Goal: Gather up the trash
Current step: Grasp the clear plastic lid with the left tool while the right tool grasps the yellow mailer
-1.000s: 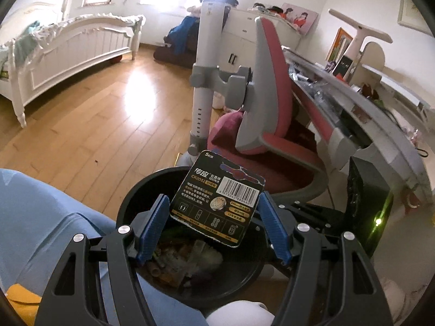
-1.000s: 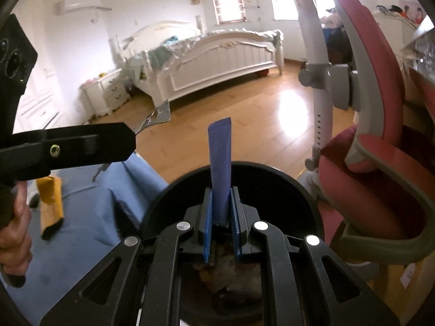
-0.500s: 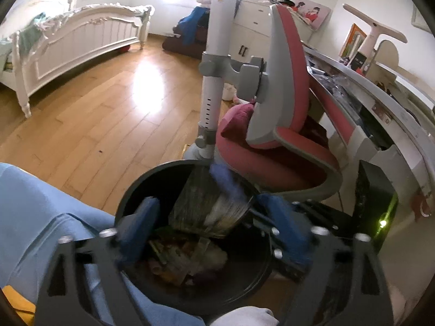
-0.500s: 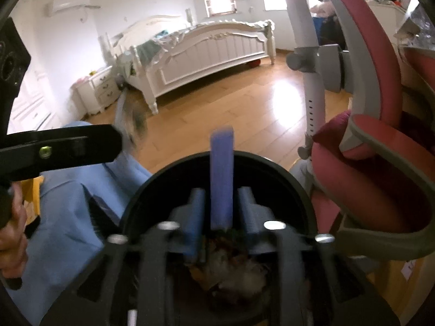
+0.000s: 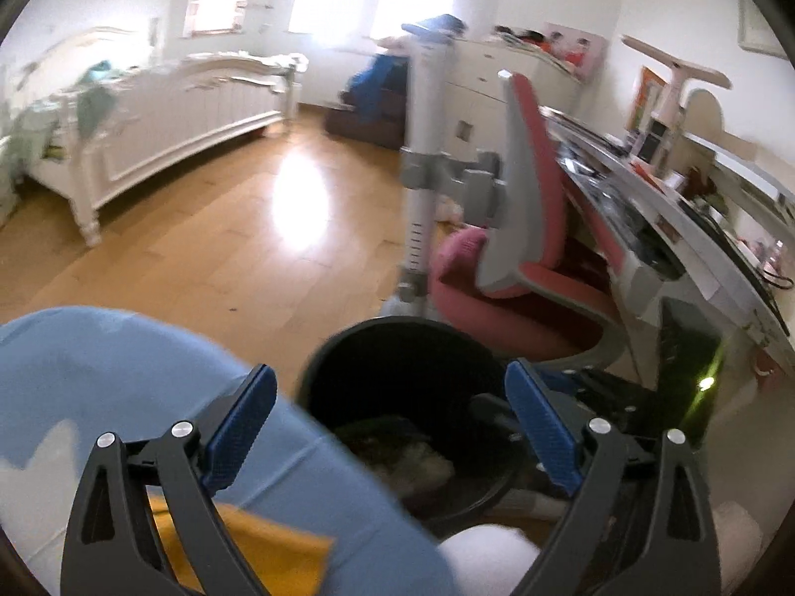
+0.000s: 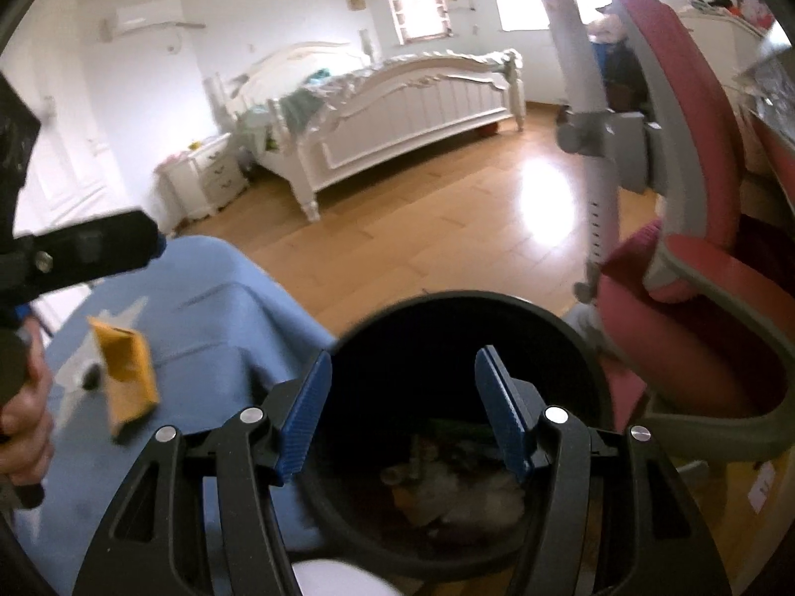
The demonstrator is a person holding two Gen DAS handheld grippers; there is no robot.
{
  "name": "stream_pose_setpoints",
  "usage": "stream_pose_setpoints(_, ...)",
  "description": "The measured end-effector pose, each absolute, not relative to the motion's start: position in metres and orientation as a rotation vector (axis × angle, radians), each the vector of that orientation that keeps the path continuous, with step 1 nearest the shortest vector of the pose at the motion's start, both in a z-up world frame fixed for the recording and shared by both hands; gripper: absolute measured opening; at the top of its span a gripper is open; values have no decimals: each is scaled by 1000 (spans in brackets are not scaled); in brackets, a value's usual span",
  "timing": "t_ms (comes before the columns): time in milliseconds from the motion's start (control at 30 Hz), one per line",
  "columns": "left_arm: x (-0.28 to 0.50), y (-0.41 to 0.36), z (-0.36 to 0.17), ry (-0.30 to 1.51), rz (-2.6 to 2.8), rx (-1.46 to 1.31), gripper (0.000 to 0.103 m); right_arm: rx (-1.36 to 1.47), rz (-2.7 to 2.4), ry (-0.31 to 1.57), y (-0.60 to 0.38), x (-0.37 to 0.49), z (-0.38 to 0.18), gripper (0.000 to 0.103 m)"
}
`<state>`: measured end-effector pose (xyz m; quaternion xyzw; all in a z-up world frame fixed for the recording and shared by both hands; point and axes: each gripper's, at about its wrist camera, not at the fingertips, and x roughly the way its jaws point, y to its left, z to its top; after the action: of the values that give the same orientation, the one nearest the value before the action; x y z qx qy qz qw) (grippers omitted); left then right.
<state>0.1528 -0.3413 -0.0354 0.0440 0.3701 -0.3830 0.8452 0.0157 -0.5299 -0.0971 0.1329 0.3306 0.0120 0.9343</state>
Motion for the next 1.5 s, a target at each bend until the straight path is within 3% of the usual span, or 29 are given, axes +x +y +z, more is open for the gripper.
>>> stream_pose_setpoints(300, 157, -219, -44, 830, -615, 113, 95, 211, 247, 686, -444, 30, -63, 61)
stream_pose_setpoints(433, 155, -178, -62, 889, -560, 141, 95, 169, 312, 704, -407, 40, -58, 70)
stream_pose_setpoints(533, 154, -161, -76, 932, -523, 154, 95, 121, 341, 743, -378, 52, -60, 76)
stream_pose_setpoints(767, 156, -158, -99, 974, -516, 165, 95, 10, 363, 851, -330, 80, -78, 77)
stream_pose_setpoints(833, 155, -160, -103, 963, -521, 184, 90, -19, 355, 873, -324, 87, -83, 77)
stream_pose_setpoints(867, 155, -162, -105, 962, -507, 204, 80, -26, 352, 880, -321, 88, -84, 77)
stream_pose_setpoints(933, 153, -165, -106, 928, -474, 255, 72, -30, 351, 895, -316, 92, -88, 68)
stream_pose_setpoints(1000, 155, -165, -107, 915, -463, 256, 64, -32, 348, 888, -314, 92, -88, 65)
stream_pose_setpoints(1033, 156, -164, -106, 904, -453, 256, 52, -28, 351, 882, -317, 91, -89, 62)
stream_pose_setpoints(1200, 160, -158, -103, 907, -470, 194, 52, 13, 359, 827, -328, 82, -82, 52)
stream_pose_setpoints(1233, 159, -158, -102, 908, -482, 177, 51, 21, 361, 817, -331, 79, -80, 27)
stream_pose_setpoints(1267, 157, -159, -99, 903, -491, 162, 51, 27, 363, 812, -333, 77, -78, 14)
stream_pose_setpoints(1500, 149, -184, -74, 847, -532, 158, 52, 91, 389, 786, -361, 64, -68, 14)
